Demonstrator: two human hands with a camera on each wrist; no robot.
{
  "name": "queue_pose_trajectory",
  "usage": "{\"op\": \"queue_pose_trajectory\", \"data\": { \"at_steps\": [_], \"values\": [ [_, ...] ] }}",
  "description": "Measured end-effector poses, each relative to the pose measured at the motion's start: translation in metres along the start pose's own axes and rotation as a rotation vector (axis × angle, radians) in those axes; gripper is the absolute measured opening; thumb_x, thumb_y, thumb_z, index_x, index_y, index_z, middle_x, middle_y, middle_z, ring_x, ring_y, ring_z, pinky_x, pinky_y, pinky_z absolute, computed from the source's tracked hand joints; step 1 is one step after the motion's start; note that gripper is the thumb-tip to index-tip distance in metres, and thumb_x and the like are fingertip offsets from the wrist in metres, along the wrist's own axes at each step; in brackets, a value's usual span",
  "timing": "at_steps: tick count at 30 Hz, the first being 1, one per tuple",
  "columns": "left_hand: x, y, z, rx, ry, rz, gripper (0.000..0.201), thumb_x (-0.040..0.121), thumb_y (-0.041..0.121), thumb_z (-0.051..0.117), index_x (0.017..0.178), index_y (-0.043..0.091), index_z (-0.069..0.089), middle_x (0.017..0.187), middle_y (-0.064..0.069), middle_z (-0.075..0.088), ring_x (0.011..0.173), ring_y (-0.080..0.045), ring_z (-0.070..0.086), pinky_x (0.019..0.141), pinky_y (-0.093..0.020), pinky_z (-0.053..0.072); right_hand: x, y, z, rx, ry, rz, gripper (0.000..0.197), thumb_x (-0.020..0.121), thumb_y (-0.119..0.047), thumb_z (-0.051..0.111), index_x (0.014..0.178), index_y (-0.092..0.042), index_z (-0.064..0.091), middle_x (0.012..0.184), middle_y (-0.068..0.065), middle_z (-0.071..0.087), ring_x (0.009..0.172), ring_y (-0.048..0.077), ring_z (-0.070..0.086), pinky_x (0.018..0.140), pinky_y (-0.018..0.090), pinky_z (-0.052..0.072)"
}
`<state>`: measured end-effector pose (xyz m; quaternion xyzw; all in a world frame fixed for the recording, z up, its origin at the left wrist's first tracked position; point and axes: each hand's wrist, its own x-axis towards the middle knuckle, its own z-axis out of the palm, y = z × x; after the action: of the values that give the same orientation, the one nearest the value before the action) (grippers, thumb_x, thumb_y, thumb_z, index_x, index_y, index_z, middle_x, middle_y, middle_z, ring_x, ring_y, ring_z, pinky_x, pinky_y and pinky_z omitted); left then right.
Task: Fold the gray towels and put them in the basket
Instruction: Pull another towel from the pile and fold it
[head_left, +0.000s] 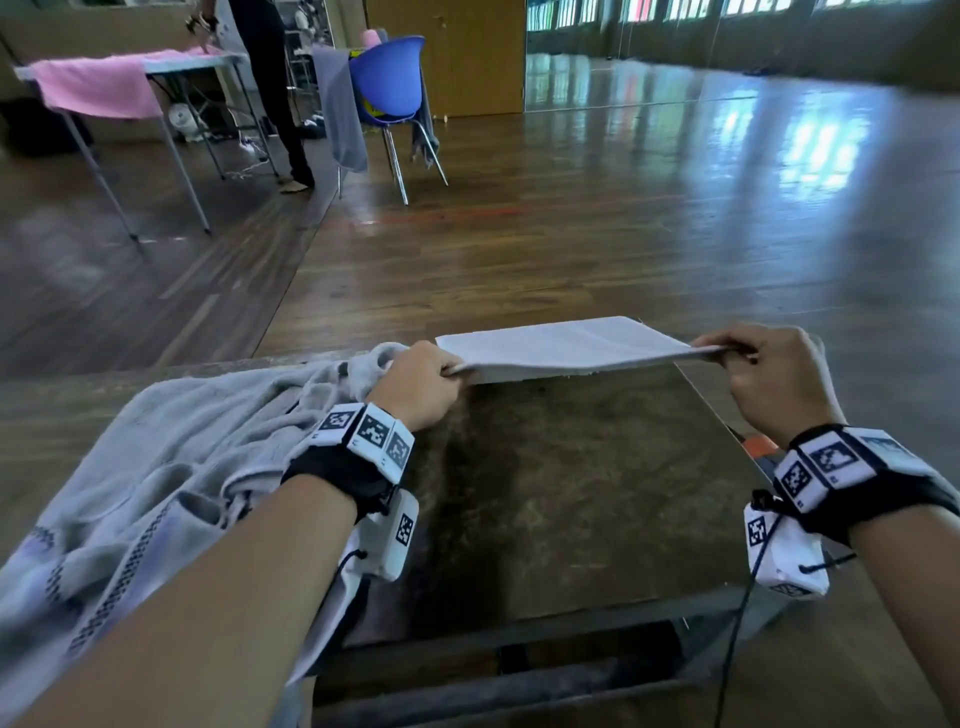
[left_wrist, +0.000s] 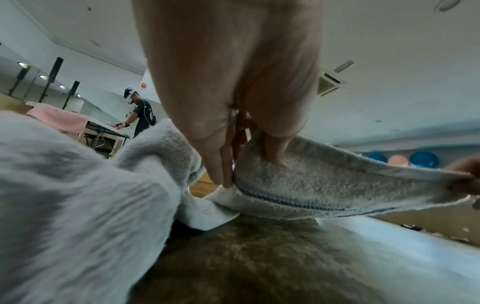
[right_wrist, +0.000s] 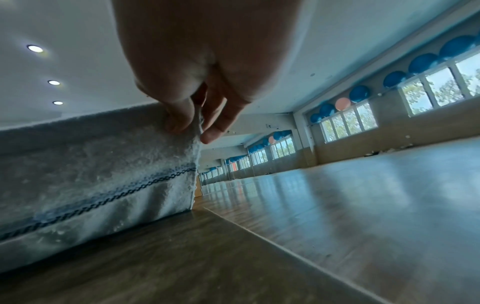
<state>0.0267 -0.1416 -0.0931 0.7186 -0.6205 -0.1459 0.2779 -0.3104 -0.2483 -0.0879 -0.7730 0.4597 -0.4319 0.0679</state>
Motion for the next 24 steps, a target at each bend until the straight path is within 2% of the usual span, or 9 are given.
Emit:
{"op": "queue_pose_trajectory", "data": {
  "at_steps": [4, 6, 8, 10, 12, 15, 19, 22, 24],
  "values": [
    [-0.02, 0.002, -0.011, -0.027, 0.01, 0.027, 0.031, 0.097, 0.02, 0.061, 0.069, 0.015, 0.047, 0.064, 0.0, 0.043, 0.058, -0.014, 0.039, 0.057, -0.028, 0.029, -0.014, -0.015, -0.018, 0.072, -0.049, -0.036, 0.021, 0.087, -0.005, 0.062, 0.087, -0.021, 0.075, 0.08, -0.003, 0.072, 0.066, -0.007, 0.059, 0.067, 0.024, 0.041],
    [-0.033, 0.004, -0.023, -0.013, 0.005, 0.074, 0.023, 0.096, 0.025, 0.063, 0.078, 0.02, 0.048, 0.079, -0.002, 0.048, 0.069, -0.014, 0.044, 0.062, -0.026, 0.033, -0.025, -0.022, -0.03, 0.196, -0.108, -0.018, 0.01, 0.088, -0.018, 0.064, 0.09, -0.021, 0.073, 0.09, -0.004, 0.073, 0.078, -0.003, 0.064, 0.072, 0.022, 0.049],
    [-0.048, 0.001, -0.033, -0.012, -0.002, 0.131, 0.028, 0.095, 0.029, 0.063, 0.071, 0.016, 0.056, 0.083, -0.005, 0.052, 0.07, -0.014, 0.047, 0.06, -0.02, 0.034, -0.036, -0.029, -0.044, 0.318, -0.167, 0.009, 0.011, 0.091, -0.011, 0.066, 0.09, -0.02, 0.071, 0.09, -0.002, 0.074, 0.081, 0.002, 0.066, 0.074, 0.018, 0.052],
    [-0.066, 0.0, -0.04, -0.053, -0.007, 0.133, 0.039, 0.094, 0.035, 0.064, 0.062, 0.012, 0.058, 0.079, -0.007, 0.059, 0.06, -0.007, 0.046, 0.055, -0.016, 0.036, -0.047, -0.036, -0.057, 0.357, -0.208, 0.008, 0.022, 0.092, 0.0, 0.065, 0.088, -0.021, 0.071, 0.083, -0.006, 0.071, 0.073, -0.006, 0.062, 0.067, 0.007, 0.046],
    [-0.084, 0.002, -0.045, -0.08, -0.023, 0.111, 0.046, 0.093, 0.043, 0.063, 0.058, 0.015, 0.052, 0.059, 0.005, 0.052, 0.045, -0.001, 0.037, 0.047, -0.016, 0.033, -0.058, -0.042, -0.068, 0.385, -0.238, 0.037, 0.023, 0.093, 0.001, 0.064, 0.09, -0.021, 0.071, 0.081, -0.008, 0.071, 0.07, -0.008, 0.061, 0.066, 0.004, 0.046],
    [-0.104, 0.009, -0.051, -0.039, -0.094, 0.069, 0.053, 0.095, 0.045, 0.058, 0.067, 0.0, 0.053, 0.054, 0.002, 0.044, 0.049, -0.007, 0.036, 0.048, -0.018, 0.03, -0.073, -0.05, -0.079, 0.426, -0.32, 0.134, 0.017, 0.093, 0.003, 0.063, 0.099, -0.012, 0.07, 0.082, -0.003, 0.07, 0.065, -0.008, 0.062, 0.062, 0.005, 0.047],
    [-0.12, 0.017, -0.056, -0.051, -0.394, -0.132, 0.048, 0.096, 0.038, 0.061, 0.057, 0.015, 0.045, 0.044, 0.013, 0.047, 0.045, -0.001, 0.043, 0.045, -0.008, 0.034, -0.082, -0.055, -0.092, 0.261, -0.683, 0.112, 0.014, 0.092, -0.01, 0.067, 0.082, -0.018, 0.074, 0.07, 0.001, 0.073, 0.065, 0.006, 0.063, 0.062, 0.012, 0.048],
    [-0.129, 0.024, -0.057, -0.275, -0.754, -0.352, 0.024, 0.095, 0.024, 0.063, 0.078, 0.008, 0.067, 0.073, -0.005, 0.074, 0.066, -0.019, 0.069, 0.055, -0.017, 0.053, -0.086, -0.052, -0.1, 0.305, -1.036, 0.22, 0.022, 0.092, -0.028, 0.067, 0.089, -0.009, 0.077, 0.084, 0.019, 0.073, 0.073, 0.025, 0.065, 0.072, 0.037, 0.05],
    [-0.132, 0.028, -0.057, -0.271, -0.855, -0.4, 0.024, 0.095, 0.024, 0.064, 0.098, 0.001, 0.07, 0.098, -0.019, 0.075, 0.086, -0.031, 0.072, 0.071, -0.03, 0.061, -0.089, -0.049, -0.099, 0.351, -1.137, 0.28, 0.024, 0.091, -0.034, 0.066, 0.095, -0.013, 0.078, 0.09, 0.02, 0.074, 0.075, 0.027, 0.067, 0.069, 0.037, 0.052]
  ]
}}
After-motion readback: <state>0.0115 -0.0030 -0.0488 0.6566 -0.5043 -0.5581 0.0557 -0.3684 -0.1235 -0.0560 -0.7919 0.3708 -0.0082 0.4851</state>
